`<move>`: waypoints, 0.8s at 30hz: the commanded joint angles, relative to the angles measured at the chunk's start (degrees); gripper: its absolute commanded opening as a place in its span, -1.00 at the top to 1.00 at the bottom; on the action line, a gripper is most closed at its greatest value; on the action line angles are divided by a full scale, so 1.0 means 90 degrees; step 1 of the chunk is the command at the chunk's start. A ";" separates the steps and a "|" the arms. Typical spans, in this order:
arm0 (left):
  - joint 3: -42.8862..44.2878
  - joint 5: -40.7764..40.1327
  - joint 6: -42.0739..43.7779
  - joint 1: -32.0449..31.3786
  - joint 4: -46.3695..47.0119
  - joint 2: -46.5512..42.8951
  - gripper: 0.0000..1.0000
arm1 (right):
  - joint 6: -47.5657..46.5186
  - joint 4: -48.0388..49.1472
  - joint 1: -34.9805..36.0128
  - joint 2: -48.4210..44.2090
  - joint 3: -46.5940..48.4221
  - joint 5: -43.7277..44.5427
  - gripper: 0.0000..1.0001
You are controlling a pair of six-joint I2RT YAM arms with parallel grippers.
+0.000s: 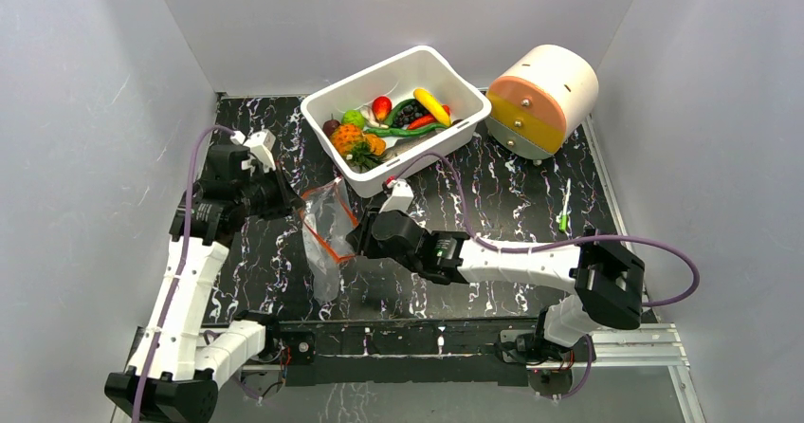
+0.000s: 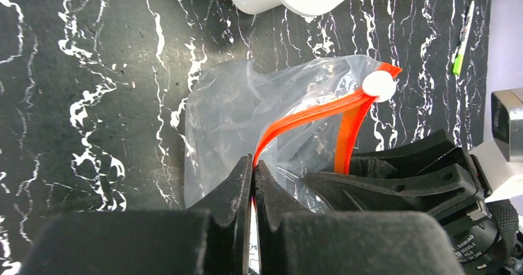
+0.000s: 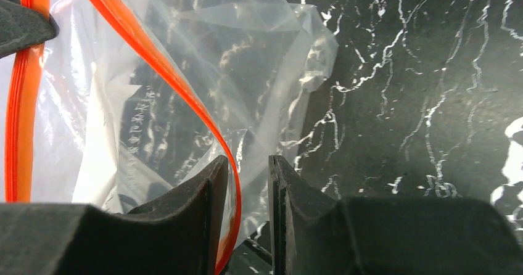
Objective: Place the food in the zip-top bag and seal the zipper
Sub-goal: Open the zipper of the food storage bag.
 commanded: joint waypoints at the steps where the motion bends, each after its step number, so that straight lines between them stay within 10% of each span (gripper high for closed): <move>1: -0.0421 0.0450 -0.0307 -0.0015 0.0491 -0.0375 1.00 | -0.0911 -0.0274 -0.0049 -0.0218 0.0120 -0.0142 0.41; 9: -0.1187 0.1594 -0.1661 -0.0011 0.1202 -0.0550 1.00 | -0.0299 -0.2158 -0.0053 -0.0263 0.0651 0.0749 0.39; 24: -0.1132 0.1507 -0.1477 -0.0357 0.0907 -0.0805 1.00 | 0.0271 -0.2274 -0.0042 -0.0878 0.0078 0.0583 0.30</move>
